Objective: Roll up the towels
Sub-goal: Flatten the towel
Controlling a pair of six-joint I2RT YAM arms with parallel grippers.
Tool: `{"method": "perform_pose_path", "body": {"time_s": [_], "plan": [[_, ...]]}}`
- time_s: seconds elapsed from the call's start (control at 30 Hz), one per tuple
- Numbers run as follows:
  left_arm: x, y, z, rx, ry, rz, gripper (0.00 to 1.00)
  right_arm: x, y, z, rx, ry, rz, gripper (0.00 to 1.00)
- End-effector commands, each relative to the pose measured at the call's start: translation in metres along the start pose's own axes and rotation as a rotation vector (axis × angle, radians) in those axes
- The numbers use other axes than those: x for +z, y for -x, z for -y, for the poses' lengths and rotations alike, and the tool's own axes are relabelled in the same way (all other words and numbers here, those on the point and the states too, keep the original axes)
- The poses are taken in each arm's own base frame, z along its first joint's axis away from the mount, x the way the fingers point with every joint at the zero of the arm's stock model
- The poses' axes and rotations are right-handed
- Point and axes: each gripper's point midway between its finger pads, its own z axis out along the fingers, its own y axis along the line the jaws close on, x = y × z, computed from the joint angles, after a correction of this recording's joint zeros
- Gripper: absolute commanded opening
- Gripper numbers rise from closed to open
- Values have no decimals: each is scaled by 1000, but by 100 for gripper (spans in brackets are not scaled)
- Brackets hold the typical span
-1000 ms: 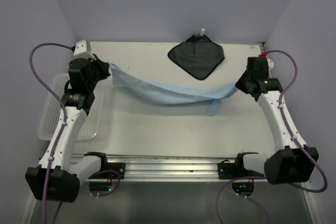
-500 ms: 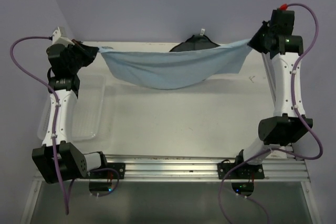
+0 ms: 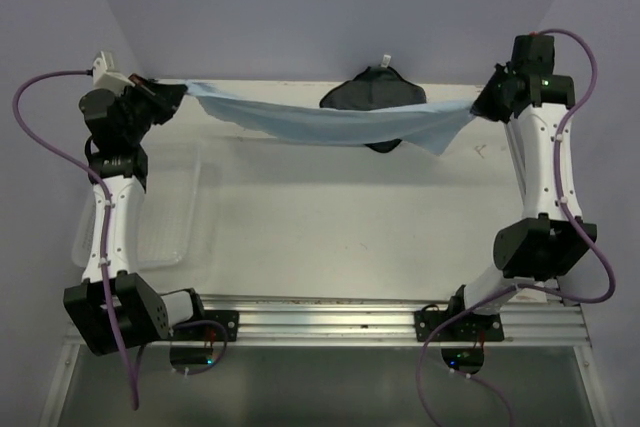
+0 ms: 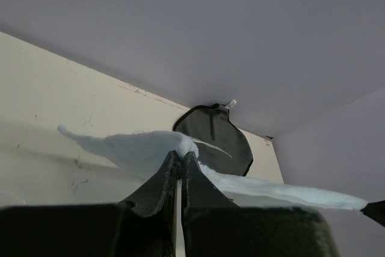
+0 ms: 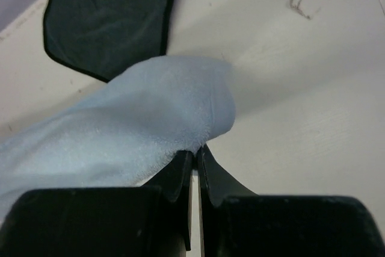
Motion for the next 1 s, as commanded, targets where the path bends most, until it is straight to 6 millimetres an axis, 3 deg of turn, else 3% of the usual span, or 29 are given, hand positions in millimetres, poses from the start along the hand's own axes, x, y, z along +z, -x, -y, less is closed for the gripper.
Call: {"method": "perform_pose_path", "body": {"time_s": [0.0, 0.03, 0.07, 0.1, 0.13, 0.27, 0.6, 0.73, 0.9, 0.97], "plan": [[-16, -9, -1, -28, -36, 9, 0, -12, -15, 12, -14, 23, 11, 0], [-18, -26, -12, -51, -22, -21, 0, -18, -20, 14, -11, 30, 19, 0], [-21, -35, -16, -68, -19, -33, 0, -12, -35, 21, -10, 16, -13, 0], [-27, -40, -16, -72, -24, -35, 0, -12, -39, 23, -7, 18, -12, 0], [-31, -58, -27, -96, -3, -62, 0, -12, -43, 25, -7, 17, -14, 0], [-44, -81, -39, -111, 32, -89, 0, -18, -65, 35, -8, 13, -30, 0], [-57, -77, -44, -35, 96, -74, 0, -28, -63, 51, -19, -64, 15, 0], [-63, -81, -51, -37, 139, -77, 5, -27, -58, 59, -17, -108, 36, 0], [-63, -80, -48, -44, 130, -76, 6, -28, -52, 54, -12, -95, 50, 0], [-62, -78, -44, -57, 116, -77, 1, -29, -48, 49, -12, -72, 56, 0]]}}
